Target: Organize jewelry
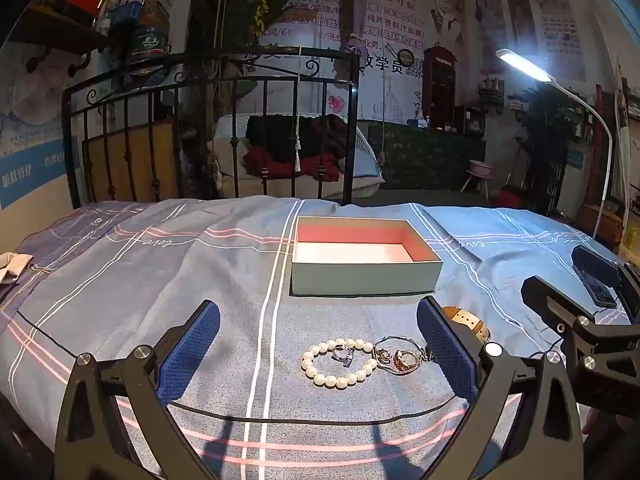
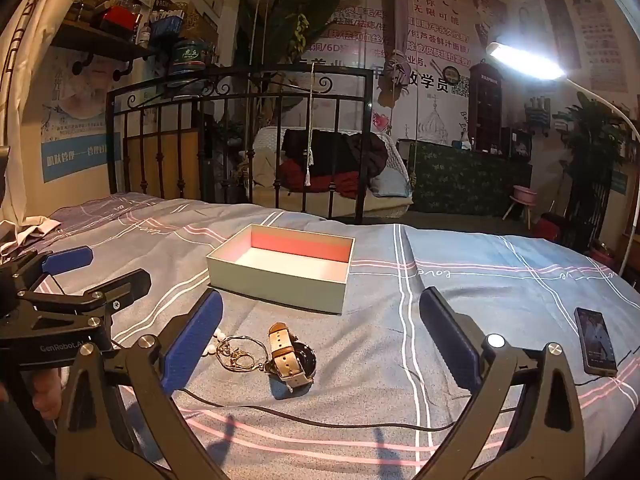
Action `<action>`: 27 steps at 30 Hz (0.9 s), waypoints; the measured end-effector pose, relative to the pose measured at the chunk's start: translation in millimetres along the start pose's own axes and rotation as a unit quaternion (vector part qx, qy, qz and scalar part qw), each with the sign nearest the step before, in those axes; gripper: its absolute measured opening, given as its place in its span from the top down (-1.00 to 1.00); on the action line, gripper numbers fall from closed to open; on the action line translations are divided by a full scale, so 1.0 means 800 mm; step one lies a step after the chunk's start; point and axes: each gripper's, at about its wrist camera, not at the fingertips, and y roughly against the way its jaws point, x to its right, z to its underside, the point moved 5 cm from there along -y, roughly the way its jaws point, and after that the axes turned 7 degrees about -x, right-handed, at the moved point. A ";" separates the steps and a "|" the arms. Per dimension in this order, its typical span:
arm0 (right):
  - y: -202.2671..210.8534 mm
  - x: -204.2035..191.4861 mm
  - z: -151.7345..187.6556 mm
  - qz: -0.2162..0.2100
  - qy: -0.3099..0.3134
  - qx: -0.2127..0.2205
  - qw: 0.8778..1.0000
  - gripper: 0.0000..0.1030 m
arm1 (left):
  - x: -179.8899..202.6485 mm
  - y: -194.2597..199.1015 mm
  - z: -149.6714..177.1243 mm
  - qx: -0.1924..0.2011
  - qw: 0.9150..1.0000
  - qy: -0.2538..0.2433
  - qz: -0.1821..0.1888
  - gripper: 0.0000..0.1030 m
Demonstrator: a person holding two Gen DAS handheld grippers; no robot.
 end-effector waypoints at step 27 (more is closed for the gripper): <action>0.000 0.002 0.001 0.000 -0.003 -0.003 1.000 -0.89 | 0.002 -0.001 0.005 -0.003 1.000 0.001 -0.001 -0.87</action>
